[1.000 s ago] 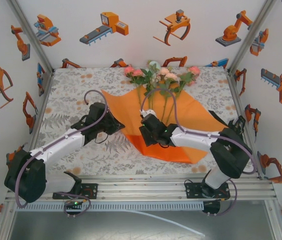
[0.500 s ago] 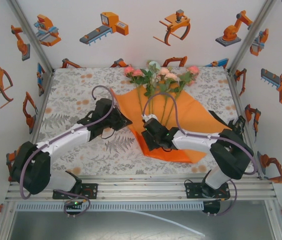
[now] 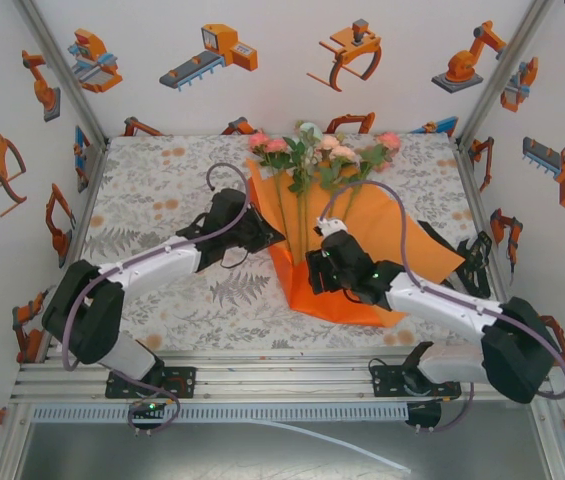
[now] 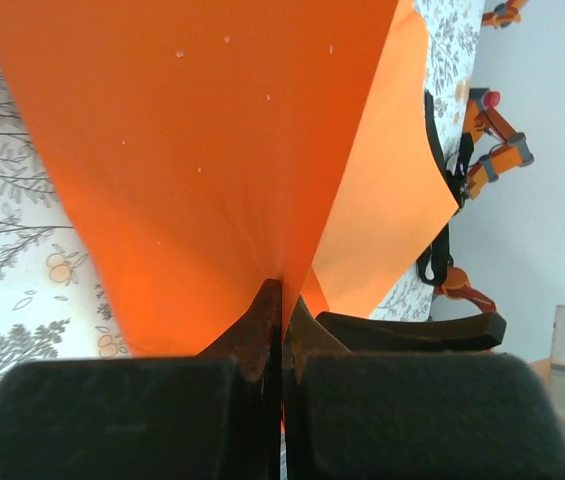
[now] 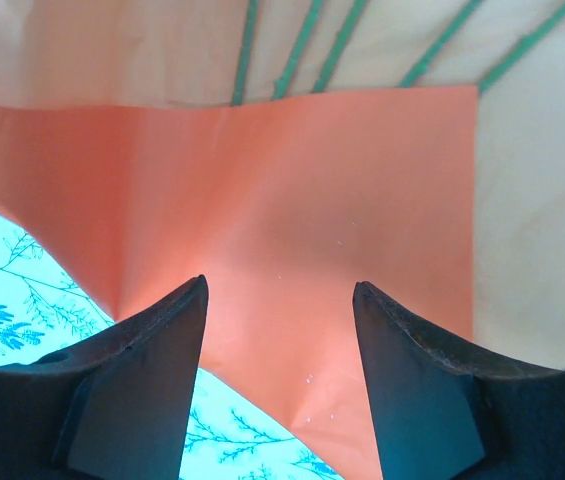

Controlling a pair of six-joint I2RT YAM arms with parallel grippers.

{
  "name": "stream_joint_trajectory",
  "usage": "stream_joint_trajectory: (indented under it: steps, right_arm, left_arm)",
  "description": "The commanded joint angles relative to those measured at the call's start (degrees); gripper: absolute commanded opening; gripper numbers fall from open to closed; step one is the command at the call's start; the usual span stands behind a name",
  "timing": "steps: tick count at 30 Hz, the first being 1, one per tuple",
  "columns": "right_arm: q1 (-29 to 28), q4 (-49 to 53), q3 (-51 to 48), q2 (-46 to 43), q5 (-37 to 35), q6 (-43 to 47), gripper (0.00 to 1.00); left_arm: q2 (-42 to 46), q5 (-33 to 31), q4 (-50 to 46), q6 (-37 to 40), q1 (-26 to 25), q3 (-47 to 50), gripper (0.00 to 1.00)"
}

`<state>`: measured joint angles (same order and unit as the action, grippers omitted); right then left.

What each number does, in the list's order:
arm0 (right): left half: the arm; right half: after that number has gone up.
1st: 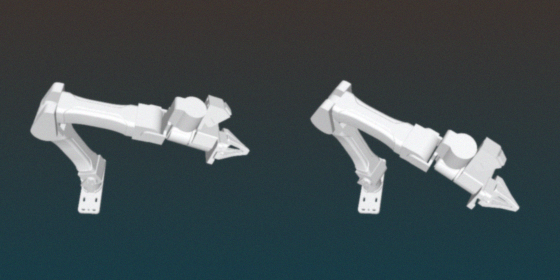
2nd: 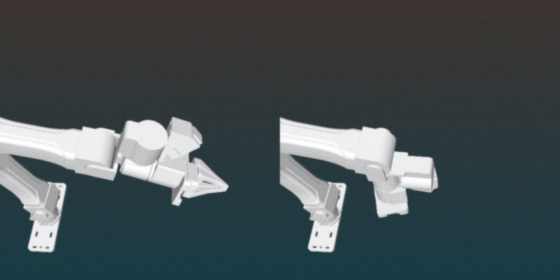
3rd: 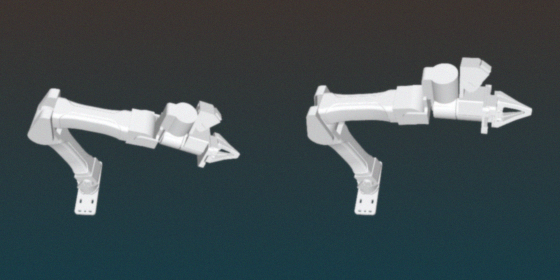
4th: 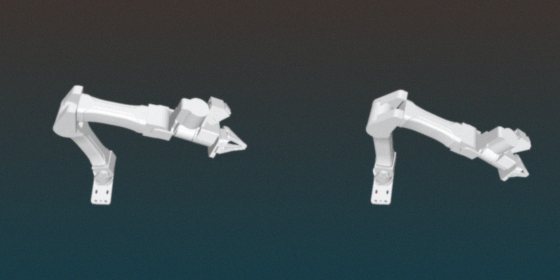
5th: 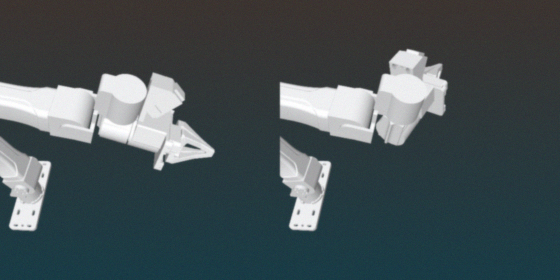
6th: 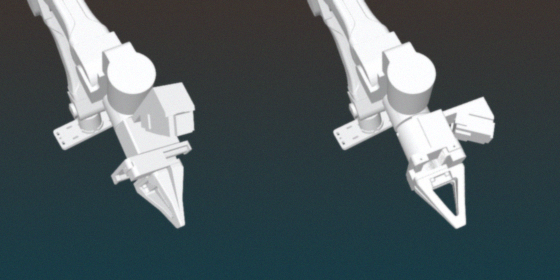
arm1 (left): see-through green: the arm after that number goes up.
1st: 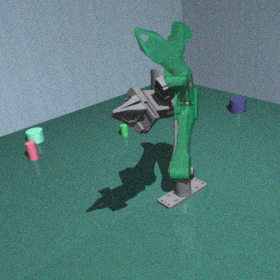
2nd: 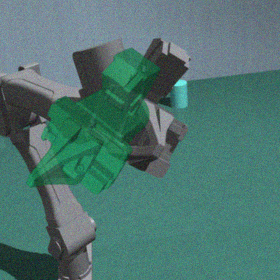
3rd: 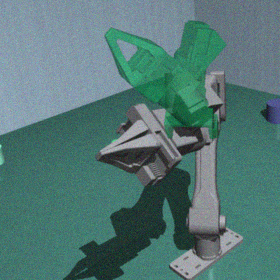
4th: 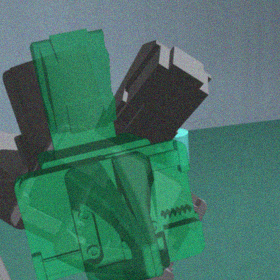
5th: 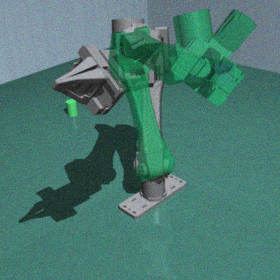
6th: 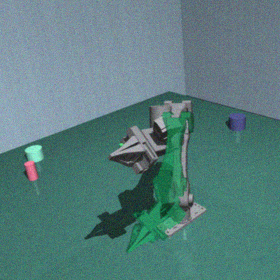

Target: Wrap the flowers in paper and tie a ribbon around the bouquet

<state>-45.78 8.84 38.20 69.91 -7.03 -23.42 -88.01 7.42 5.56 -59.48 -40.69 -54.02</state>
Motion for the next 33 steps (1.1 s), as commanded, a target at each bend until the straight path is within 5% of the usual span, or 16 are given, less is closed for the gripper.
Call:
stream_joint_trajectory:
  steps: [1,14,21,33]
  right_arm:
    - [1.39,-0.90,-4.51,-3.08,3.76,-2.96,0.57]
    - [3.33,-7.56,-10.40,-2.30,8.69,-7.05,0.53]
    - [3.33,-8.48,-9.63,-5.98,13.95,-7.42,0.53]
    - [1.25,-12.18,-6.87,6.48,15.69,-7.00,0.54]
  left_arm:
    - [-2.69,1.78,3.12,0.17,-1.29,-3.58,0.01]
    - [-11.69,3.78,6.46,-0.77,-3.79,-10.39,0.01]
    - [-8.87,0.41,5.74,-0.30,-3.56,-7.08,0.00]
    - [-5.08,-2.27,8.40,-3.12,-2.31,-2.26,0.00]
